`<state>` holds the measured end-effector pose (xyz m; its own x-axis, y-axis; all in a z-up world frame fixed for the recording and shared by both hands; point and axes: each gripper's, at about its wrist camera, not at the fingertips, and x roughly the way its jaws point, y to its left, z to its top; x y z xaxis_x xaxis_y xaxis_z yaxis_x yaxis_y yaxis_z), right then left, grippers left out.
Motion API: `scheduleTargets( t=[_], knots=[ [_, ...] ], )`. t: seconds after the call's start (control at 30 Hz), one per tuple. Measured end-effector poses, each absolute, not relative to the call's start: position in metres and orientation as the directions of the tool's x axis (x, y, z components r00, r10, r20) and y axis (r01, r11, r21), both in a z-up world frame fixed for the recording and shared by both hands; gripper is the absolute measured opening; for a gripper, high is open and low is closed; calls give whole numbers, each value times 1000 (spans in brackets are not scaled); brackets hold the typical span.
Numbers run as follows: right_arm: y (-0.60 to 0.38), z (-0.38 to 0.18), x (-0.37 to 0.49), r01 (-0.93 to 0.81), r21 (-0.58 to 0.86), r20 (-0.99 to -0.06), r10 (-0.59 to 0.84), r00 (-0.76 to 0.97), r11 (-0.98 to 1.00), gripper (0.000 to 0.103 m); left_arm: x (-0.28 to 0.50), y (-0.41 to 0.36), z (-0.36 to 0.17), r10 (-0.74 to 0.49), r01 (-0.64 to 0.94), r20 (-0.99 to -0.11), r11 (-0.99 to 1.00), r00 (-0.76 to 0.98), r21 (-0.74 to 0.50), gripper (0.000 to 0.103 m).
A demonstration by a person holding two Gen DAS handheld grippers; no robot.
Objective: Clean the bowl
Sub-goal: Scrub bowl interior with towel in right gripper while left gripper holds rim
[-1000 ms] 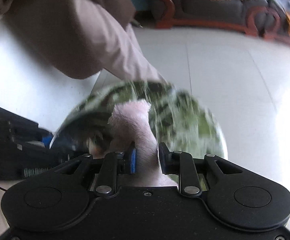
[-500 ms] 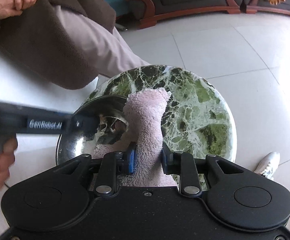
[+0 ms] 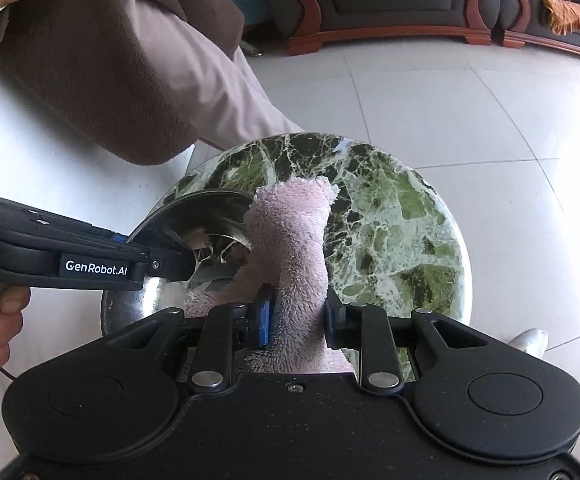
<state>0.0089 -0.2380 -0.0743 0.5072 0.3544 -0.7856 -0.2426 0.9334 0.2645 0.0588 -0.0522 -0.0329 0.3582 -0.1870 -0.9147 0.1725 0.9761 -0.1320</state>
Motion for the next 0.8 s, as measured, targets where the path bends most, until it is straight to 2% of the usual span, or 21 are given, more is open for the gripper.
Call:
scheduleTargets(
  t=[0.8],
  knots=[
    [-233,-77,12,-309,253,-777,383,499,917,25,43,-53,-32,-141,142,-924,985,355,-96,17]
  ],
)
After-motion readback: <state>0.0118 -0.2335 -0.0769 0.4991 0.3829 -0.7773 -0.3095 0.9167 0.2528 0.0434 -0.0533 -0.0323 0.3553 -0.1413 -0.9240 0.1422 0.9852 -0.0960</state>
